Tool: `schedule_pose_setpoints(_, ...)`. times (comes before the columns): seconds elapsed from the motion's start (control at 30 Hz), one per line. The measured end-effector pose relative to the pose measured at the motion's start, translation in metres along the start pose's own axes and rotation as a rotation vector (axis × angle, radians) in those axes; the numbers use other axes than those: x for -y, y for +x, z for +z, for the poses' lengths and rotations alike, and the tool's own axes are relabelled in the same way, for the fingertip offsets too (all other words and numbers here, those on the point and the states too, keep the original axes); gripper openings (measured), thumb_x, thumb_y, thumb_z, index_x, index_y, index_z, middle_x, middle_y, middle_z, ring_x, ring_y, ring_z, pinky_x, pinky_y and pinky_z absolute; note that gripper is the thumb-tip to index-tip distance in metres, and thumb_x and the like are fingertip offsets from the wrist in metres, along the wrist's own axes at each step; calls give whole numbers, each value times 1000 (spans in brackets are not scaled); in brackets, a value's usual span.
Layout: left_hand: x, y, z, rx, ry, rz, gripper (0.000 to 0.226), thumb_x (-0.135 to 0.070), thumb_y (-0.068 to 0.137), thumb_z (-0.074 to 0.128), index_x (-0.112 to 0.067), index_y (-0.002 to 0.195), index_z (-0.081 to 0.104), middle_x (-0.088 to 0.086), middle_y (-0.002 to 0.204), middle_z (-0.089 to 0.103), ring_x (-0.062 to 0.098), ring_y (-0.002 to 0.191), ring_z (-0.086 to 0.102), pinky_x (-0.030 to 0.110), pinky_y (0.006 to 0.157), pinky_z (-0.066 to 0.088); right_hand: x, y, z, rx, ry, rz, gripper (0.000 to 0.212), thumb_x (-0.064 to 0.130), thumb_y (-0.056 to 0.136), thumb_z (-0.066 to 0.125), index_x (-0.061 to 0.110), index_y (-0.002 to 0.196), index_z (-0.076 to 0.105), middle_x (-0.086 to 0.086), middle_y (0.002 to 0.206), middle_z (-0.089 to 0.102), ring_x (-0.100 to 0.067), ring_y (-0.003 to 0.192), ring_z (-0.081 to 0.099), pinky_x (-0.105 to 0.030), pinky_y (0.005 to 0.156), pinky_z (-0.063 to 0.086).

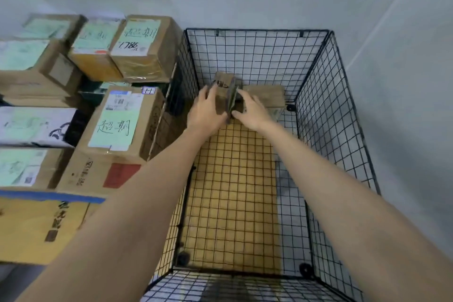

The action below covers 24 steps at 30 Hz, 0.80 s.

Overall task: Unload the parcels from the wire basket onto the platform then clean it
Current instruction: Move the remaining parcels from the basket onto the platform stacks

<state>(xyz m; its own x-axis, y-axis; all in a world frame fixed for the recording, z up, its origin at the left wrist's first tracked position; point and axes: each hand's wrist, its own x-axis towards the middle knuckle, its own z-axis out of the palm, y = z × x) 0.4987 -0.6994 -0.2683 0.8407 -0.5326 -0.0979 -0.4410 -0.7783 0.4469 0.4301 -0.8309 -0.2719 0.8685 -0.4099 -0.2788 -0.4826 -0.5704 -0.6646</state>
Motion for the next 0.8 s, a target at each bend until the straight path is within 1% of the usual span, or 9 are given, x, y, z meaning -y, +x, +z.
schedule_pose_setpoints(0.1,6,10,6,-30,-78,-18,81,-28,87,66,-23,154,22,8,159,25,32,137,39,50,102,45,1,14,15,14,67,4,71,21,96,61,30,155,25,-16,154,32,-37,140,35,-50,116,31)
schedule_pose_setpoints(0.23,14,18,8,-68,-107,11,73,-18,87,67,-19,151,30,10,145,45,28,125,50,38,92,46,-1,25,26,36,138,-4,70,14,97,59,29,155,24,-16,152,37,-36,138,39,-52,114,35)
schedule_pose_setpoints(0.3,16,20,8,-90,-107,14,70,-17,86,68,-19,147,35,9,139,50,26,122,51,38,90,47,-3,29,28,36,148,-19,69,12,97,57,30,155,23,-15,151,40,-35,136,41,-49,113,36)
schedule_pose_setpoints(0.37,17,23,10,-114,-115,9,67,-16,85,68,-19,145,38,8,136,50,26,120,52,38,90,48,-5,32,29,27,156,-32,69,10,97,57,31,154,24,-14,149,43,-34,135,43,-48,112,37)
schedule_pose_setpoints(0.43,19,27,13,-101,-134,18,68,-14,85,68,-18,146,37,9,138,47,27,122,51,37,93,46,-7,34,30,29,161,-43,70,8,97,58,31,154,24,-14,147,44,-33,133,45,-47,111,38)
schedule_pose_setpoints(0.53,20,32,17,-51,-220,42,74,-9,85,69,-14,150,34,12,144,46,26,129,47,35,101,43,-7,37,30,48,162,-61,70,6,97,57,30,154,23,-14,146,46,-32,133,45,-41,108,38)
schedule_pose_setpoints(0.63,23,33,20,-60,-281,36,73,-7,83,70,-12,149,38,13,141,51,27,128,50,40,105,45,-6,34,28,82,185,-71,70,2,98,54,29,155,23,-13,148,45,-31,134,44,-37,106,37)
schedule_pose_setpoints(0.73,21,29,17,-80,-307,33,69,-8,82,70,-13,145,42,12,137,54,27,124,52,43,102,47,-4,30,27,93,195,-74,69,2,98,53,28,154,24,-12,145,48,-31,132,47,-39,108,40)
schedule_pose_setpoints(0.8,18,26,11,-94,-297,40,66,-9,83,69,-13,144,44,11,137,53,27,125,51,43,103,46,-2,24,26,92,217,-71,67,5,98,54,30,153,25,-12,142,51,-31,129,50,-44,108,42)
